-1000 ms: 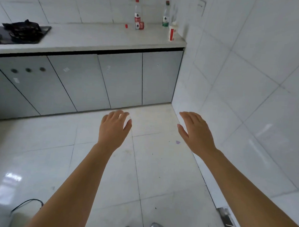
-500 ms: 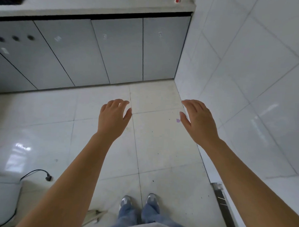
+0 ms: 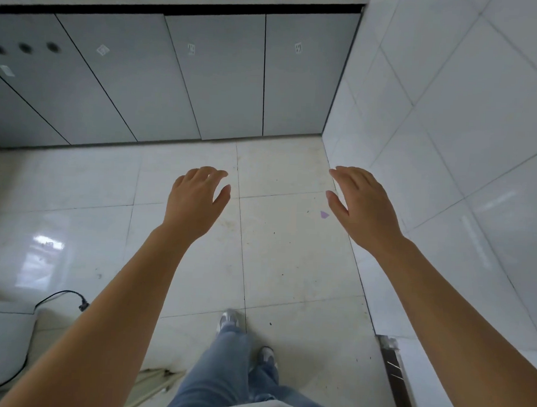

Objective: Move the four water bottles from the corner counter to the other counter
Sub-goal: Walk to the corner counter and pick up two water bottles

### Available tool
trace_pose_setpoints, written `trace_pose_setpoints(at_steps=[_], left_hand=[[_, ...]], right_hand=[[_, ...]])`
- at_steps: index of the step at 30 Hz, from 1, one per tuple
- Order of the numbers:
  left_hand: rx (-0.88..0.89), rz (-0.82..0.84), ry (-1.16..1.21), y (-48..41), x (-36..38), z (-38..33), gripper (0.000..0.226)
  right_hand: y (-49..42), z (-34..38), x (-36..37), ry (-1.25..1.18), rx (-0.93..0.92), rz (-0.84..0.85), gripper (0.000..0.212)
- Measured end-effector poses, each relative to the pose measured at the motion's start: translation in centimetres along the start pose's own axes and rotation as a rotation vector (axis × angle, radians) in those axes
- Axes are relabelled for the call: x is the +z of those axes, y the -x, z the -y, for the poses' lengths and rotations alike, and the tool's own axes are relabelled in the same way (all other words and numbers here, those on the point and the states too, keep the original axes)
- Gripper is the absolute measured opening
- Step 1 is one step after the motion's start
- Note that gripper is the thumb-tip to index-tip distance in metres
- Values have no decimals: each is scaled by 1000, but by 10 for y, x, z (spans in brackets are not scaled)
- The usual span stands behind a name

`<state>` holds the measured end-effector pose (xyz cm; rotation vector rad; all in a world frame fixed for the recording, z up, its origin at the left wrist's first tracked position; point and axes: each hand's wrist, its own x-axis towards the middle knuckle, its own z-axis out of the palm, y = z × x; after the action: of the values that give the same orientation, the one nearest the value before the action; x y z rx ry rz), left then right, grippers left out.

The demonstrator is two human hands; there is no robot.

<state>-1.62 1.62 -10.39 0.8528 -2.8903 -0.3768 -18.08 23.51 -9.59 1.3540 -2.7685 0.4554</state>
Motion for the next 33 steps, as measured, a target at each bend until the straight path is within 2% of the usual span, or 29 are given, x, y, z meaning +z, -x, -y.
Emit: trace_pose_setpoints(at_steps=[9, 15, 21, 33], left_hand=[[85, -36, -34, -114, -24, 27, 40], [68, -17, 14, -208, -40, 64, 40], [65, -13, 38, -294, -49, 83, 41], [97, 14, -14, -472, -29, 76, 42]], right_hand=[[-111, 0, 1, 25, -31, -64, 57], [-207, 10, 11, 22, 3, -82, 59], [-289, 6, 16, 5, 48, -130, 46], [-456, -60, 29, 26, 50, -178, 47]])
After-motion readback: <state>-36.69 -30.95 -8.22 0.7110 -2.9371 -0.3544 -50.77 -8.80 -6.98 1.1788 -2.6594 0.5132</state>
